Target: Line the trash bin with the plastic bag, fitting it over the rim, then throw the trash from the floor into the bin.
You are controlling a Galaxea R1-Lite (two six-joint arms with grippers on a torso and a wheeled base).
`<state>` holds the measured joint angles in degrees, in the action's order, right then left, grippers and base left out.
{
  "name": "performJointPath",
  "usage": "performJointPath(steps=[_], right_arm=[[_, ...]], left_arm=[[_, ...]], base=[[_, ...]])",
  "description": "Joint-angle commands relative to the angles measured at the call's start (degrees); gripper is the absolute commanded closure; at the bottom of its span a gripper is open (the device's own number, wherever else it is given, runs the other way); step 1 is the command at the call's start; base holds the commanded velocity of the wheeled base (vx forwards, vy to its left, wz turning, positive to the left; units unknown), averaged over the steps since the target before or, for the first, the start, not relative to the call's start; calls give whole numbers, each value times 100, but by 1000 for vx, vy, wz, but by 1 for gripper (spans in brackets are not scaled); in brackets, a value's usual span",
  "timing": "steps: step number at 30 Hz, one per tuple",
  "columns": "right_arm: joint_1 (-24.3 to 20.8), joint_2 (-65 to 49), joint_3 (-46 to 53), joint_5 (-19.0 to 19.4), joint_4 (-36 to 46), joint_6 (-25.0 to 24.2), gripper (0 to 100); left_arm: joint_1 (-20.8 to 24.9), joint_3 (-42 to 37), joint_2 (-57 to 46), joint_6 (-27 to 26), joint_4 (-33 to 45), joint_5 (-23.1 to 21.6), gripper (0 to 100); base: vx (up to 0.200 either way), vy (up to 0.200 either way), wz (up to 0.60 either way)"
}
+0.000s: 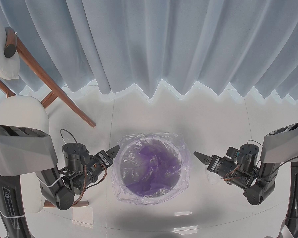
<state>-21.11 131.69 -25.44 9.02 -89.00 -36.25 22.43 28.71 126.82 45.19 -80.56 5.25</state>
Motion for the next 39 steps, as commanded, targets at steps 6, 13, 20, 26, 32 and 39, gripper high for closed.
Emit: performJointPath(steps=[6, 13, 20, 26, 32, 39], right_arm=[[-314, -30, 66, -199, -100, -13, 0], [-350, -56, 66, -217, -100, -13, 0], [-341, -179, 233, -313, -100, -31, 0], [-341, -320, 435, -313, -100, -40, 0], [-341, -399, 461, -322, -100, -40, 0], [-350, -469, 584, -401, -100, -40, 0]], left_arm=[[-19, 249, 475, -28, -4, 28, 0], [-142, 504, 853, -37, 5, 169, 0], [-151, 777, 1328, -212, 5, 134, 0], [-336, 1242, 1803, -722, 49, 222, 0], [-450, 1594, 2180, -1083, 49, 424, 0], [-564, 1866, 2365, -1144, 181, 529, 0]], base=[[0, 0, 0], [0, 0, 0], [0, 0, 0], [0, 0, 0], [0, 0, 0], [0, 0, 0]])
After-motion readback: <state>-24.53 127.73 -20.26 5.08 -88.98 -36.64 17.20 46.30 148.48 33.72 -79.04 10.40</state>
